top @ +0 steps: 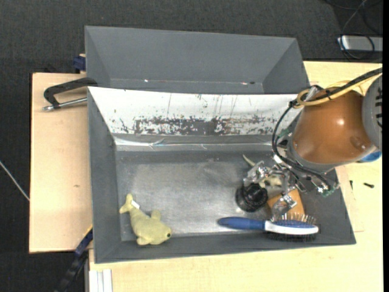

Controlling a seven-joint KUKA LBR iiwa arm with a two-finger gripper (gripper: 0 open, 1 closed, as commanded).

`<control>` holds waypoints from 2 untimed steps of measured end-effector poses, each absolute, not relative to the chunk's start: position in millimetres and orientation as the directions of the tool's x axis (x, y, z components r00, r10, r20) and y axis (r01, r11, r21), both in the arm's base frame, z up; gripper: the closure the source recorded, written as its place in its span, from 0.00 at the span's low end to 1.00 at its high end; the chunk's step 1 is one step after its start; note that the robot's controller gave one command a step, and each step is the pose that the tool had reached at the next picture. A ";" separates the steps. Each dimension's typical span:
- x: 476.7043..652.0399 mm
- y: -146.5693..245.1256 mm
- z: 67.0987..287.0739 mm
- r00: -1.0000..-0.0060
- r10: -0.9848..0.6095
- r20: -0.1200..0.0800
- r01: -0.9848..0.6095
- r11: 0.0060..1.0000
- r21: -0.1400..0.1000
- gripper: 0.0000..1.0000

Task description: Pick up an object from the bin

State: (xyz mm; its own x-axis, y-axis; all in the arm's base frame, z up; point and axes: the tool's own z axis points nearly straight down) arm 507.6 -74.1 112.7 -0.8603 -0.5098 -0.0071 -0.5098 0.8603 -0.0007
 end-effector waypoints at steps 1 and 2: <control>549.4 -112.3 86.1 -0.961 -0.277 -0.006 -0.277 0.961 0.006 0.00; 582.2 -120.7 69.8 -0.988 -0.154 0.021 -0.153 0.988 0.029 0.00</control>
Offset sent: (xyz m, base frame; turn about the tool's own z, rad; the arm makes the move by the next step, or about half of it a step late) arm 0.0626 -0.0659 -0.0427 0.3425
